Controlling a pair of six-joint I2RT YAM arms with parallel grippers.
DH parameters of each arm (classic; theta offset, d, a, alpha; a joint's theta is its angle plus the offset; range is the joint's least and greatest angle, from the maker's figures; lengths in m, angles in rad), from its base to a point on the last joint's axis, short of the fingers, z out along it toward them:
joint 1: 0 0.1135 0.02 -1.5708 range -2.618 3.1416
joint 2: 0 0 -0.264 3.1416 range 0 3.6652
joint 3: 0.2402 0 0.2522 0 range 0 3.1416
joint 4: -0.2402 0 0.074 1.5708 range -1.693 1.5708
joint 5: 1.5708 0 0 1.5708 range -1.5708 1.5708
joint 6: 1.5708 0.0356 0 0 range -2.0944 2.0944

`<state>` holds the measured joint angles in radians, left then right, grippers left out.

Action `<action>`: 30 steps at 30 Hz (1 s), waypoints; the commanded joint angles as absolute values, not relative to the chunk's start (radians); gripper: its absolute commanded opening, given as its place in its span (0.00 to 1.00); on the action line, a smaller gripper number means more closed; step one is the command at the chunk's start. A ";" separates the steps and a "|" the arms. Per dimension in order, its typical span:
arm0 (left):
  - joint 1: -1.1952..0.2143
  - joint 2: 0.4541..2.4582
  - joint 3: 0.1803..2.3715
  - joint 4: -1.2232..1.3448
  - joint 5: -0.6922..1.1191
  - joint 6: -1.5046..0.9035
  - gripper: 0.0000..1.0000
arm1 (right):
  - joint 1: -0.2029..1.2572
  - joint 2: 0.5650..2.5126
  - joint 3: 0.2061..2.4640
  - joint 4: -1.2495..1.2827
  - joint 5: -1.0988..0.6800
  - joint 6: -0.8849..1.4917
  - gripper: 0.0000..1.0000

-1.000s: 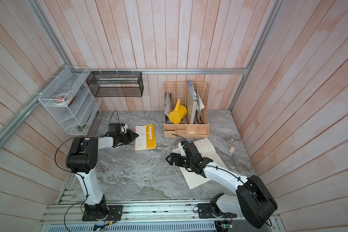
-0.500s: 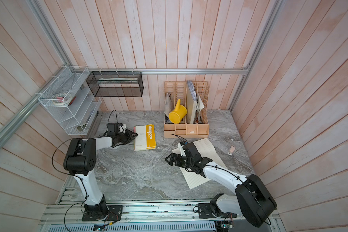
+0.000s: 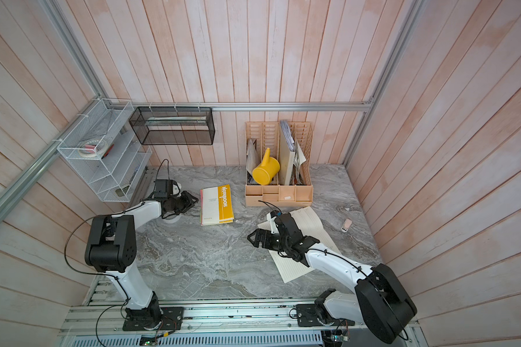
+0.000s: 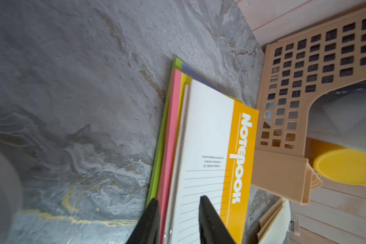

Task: Close the notebook
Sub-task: Place the notebook at the notebook.

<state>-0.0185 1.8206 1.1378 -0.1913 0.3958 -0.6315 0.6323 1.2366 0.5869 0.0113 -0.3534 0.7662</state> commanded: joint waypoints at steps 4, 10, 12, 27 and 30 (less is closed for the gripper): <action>-0.012 1.684 1.123 -0.254 0.279 -0.599 0.38 | 0.629 1.206 0.569 0.019 -0.356 0.779 0.98; -0.027 1.528 0.962 0.001 0.581 -0.719 0.39 | 0.624 1.170 0.567 -0.027 -0.317 0.768 0.98; -0.049 1.494 0.908 0.098 0.669 -0.796 0.40 | 0.608 1.151 0.544 -0.027 -0.316 0.773 0.98; -0.440 1.623 0.815 0.218 0.663 -0.915 0.43 | 0.352 0.934 0.391 -0.188 -0.281 0.783 0.98; -0.493 1.697 0.820 0.269 0.658 -0.943 0.43 | 0.347 0.910 0.362 -0.202 -0.261 0.798 0.98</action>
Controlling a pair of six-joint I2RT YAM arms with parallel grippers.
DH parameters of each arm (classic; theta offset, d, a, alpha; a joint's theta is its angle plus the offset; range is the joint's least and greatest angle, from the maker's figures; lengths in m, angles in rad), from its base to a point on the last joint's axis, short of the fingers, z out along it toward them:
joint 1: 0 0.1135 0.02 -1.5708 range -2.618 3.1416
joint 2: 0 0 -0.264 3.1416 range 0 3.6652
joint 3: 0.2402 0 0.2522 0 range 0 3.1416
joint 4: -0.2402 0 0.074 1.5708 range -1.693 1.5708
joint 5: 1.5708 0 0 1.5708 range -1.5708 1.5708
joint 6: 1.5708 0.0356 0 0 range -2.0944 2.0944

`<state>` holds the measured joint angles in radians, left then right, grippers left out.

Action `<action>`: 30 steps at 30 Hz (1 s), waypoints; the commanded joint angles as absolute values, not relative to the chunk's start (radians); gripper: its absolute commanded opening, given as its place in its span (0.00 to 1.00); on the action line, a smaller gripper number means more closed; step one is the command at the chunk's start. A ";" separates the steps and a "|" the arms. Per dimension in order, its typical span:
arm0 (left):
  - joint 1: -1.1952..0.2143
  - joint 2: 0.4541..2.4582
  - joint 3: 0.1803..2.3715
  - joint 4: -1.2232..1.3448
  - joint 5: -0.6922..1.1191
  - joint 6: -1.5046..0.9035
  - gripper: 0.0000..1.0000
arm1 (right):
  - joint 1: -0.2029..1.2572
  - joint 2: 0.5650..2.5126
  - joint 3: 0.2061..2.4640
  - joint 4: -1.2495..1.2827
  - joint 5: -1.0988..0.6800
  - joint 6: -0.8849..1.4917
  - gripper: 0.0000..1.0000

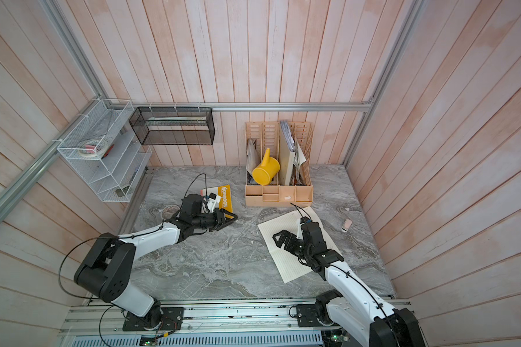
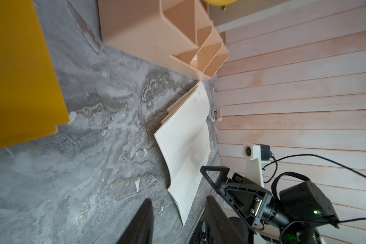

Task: Close the notebook
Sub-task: Place the notebook at the notebook, then close the notebook at the center of the board.

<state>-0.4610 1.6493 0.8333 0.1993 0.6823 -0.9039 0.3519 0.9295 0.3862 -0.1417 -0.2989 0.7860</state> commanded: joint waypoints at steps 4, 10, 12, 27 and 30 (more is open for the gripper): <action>-0.553 1.784 0.863 0.302 0.645 -0.966 0.43 | 0.342 0.906 0.340 -0.213 -0.240 0.804 0.98; -0.599 1.866 0.929 0.310 0.629 -0.984 0.43 | 0.333 0.906 0.329 -0.213 -0.251 0.796 0.98; -0.604 1.887 0.944 0.313 0.620 -0.992 0.43 | 0.331 0.911 0.323 -0.208 -0.255 0.791 0.98; -0.630 2.011 1.024 0.394 0.609 -1.061 0.43 | 0.327 0.888 0.292 -0.206 -0.282 0.788 0.98; -0.638 2.019 1.038 0.403 0.610 -1.071 0.43 | 0.325 0.886 0.286 -0.208 -0.284 0.788 0.98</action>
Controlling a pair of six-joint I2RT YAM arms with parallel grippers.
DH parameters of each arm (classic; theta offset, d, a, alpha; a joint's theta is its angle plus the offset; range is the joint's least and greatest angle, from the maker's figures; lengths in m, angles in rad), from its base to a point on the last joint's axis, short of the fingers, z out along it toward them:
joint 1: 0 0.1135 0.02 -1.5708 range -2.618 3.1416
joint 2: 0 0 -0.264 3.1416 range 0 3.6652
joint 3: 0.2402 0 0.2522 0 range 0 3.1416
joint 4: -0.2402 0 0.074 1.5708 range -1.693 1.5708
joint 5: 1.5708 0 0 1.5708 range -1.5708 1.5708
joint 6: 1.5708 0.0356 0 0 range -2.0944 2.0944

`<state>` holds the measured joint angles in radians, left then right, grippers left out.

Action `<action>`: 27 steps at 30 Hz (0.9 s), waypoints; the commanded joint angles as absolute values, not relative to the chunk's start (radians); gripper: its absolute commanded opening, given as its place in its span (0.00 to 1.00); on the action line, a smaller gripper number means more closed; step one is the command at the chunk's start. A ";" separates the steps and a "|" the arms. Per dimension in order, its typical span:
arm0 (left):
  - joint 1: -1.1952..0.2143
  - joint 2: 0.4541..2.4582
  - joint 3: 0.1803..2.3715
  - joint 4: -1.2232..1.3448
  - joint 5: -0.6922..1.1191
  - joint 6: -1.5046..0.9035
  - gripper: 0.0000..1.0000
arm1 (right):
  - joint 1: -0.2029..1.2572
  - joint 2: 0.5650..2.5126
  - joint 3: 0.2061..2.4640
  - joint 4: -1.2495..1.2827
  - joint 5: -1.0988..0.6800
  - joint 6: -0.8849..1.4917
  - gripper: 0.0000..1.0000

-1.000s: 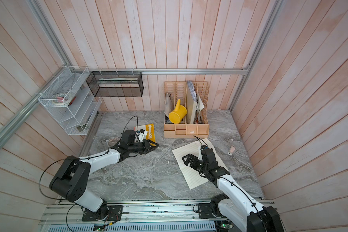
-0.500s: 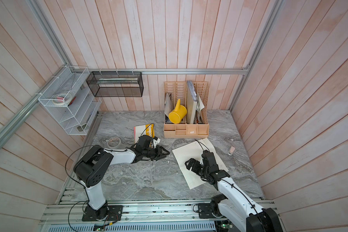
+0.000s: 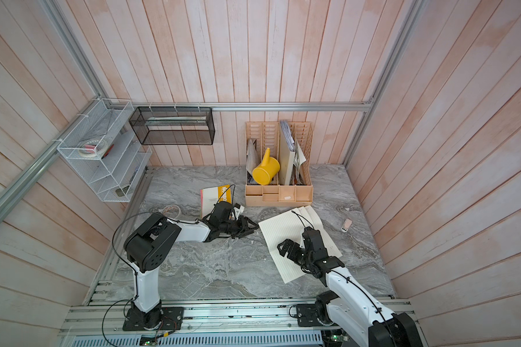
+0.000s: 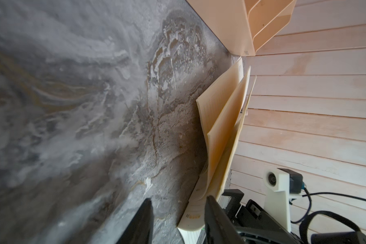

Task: Close the notebook
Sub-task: Close the notebook at the center of the board.

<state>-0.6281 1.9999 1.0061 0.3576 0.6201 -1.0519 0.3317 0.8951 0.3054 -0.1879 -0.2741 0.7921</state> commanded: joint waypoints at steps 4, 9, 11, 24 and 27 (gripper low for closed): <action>-0.647 2.009 1.038 0.394 0.606 -1.071 0.43 | 0.324 0.882 0.283 -0.206 -0.287 0.789 0.98; -0.650 1.953 1.012 0.359 0.592 -1.064 0.43 | 0.324 0.886 0.279 -0.200 -0.291 0.789 0.98; -0.650 1.921 0.982 0.370 0.592 -1.069 0.43 | 0.325 0.889 0.276 -0.192 -0.296 0.791 0.98; -0.668 1.878 0.944 0.383 0.587 -1.080 0.43 | 0.325 0.911 0.281 -0.181 -0.309 0.782 0.98; -0.671 1.906 0.970 0.385 0.592 -1.089 0.43 | 0.325 0.904 0.284 -0.187 -0.307 0.782 0.98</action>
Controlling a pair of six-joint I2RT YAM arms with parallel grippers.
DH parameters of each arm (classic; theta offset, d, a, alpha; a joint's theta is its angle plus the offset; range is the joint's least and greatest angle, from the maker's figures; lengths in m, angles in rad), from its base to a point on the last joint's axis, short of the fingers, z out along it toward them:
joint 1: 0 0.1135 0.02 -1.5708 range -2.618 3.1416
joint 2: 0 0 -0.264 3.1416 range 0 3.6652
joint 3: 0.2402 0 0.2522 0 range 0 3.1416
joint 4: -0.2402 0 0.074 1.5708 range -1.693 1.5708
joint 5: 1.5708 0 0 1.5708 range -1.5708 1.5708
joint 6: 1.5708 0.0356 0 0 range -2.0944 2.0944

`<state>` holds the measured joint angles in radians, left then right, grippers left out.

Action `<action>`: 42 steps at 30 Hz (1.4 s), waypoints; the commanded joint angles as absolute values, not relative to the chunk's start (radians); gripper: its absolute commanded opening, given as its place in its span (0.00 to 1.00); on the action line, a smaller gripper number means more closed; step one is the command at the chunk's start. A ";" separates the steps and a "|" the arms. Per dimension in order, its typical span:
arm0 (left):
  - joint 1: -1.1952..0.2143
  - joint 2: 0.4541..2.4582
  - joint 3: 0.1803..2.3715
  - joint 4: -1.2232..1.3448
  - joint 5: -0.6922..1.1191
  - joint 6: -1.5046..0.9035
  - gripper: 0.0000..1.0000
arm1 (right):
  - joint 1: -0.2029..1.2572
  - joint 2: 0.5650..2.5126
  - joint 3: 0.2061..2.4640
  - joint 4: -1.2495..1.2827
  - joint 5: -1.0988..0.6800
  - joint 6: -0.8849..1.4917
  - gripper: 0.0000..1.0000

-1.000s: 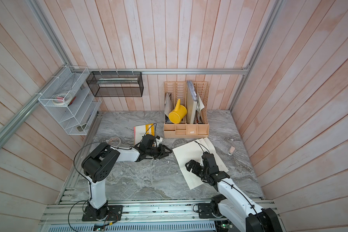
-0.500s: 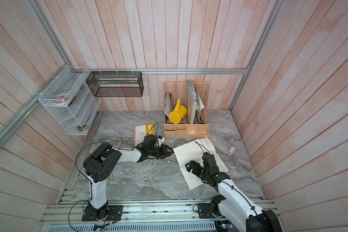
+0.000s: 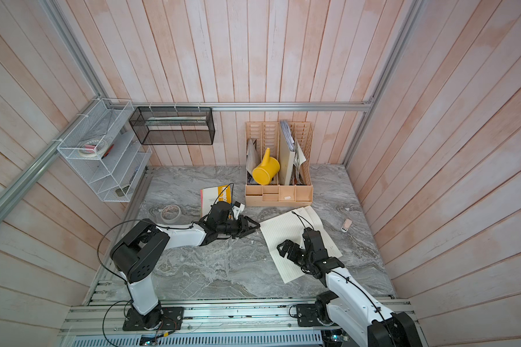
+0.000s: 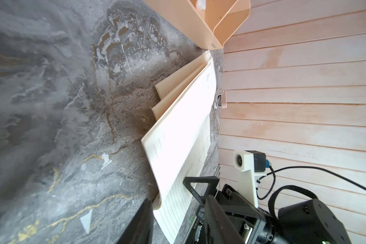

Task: Close the notebook
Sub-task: Close the notebook at the center of the board.

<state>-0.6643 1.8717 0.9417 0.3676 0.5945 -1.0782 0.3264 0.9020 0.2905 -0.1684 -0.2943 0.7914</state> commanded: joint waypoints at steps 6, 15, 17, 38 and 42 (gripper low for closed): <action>-0.674 1.953 1.018 0.365 0.591 -1.078 0.43 | 0.325 0.886 0.282 -0.199 -0.304 0.784 0.98; -0.680 2.037 1.086 0.384 0.598 -1.097 0.43 | 0.324 0.864 0.280 -0.218 -0.303 0.779 0.98; -0.681 2.047 1.097 0.393 0.601 -1.103 0.42 | 0.321 0.864 0.282 -0.221 -0.304 0.777 0.98; -0.681 1.766 0.890 0.457 0.541 -1.075 0.00 | 0.323 0.878 0.396 -0.299 -0.256 0.718 0.98; -0.678 1.611 0.795 0.359 0.405 -1.018 0.00 | 0.352 0.892 0.412 -0.293 -0.268 0.729 0.98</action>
<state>-0.6758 1.6882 0.8440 0.3996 0.5167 -1.0752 0.3332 0.8829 0.3889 -0.2611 -0.2810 0.7456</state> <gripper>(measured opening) 0.045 0.983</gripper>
